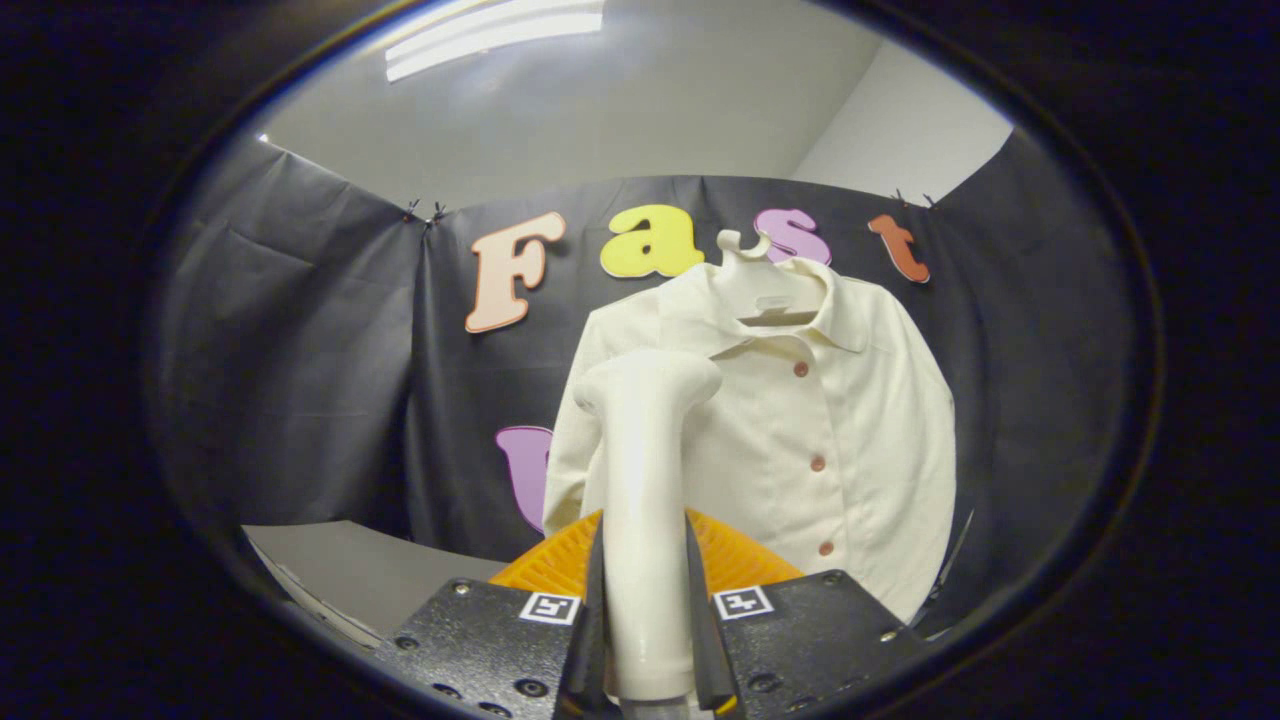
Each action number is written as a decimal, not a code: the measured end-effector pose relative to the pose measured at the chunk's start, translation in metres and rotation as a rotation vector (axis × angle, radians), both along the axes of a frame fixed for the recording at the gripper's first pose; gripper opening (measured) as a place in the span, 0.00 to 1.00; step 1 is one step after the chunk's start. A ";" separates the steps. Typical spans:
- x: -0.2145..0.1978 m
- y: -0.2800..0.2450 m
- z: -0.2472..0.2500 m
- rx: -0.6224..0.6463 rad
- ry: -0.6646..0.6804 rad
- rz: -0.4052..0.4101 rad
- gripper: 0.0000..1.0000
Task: Iron the clothes twice with a garment steamer, once on the left side and once on the right side.
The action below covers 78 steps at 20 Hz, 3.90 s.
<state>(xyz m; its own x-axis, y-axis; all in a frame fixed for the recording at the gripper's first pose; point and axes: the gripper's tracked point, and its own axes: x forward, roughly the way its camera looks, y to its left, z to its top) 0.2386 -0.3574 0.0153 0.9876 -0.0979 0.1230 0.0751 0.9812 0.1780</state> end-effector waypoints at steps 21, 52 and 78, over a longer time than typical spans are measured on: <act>-0.017 -0.007 -0.134 0.208 0.106 0.030 0.34; -0.098 0.028 -0.325 0.386 0.396 0.037 0.35; -0.128 -0.039 -0.150 0.242 0.194 0.026 0.34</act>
<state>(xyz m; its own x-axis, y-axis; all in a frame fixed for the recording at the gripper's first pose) 0.1105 -0.3968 -0.1351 0.9929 -0.0762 -0.0916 0.1063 0.9139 0.3918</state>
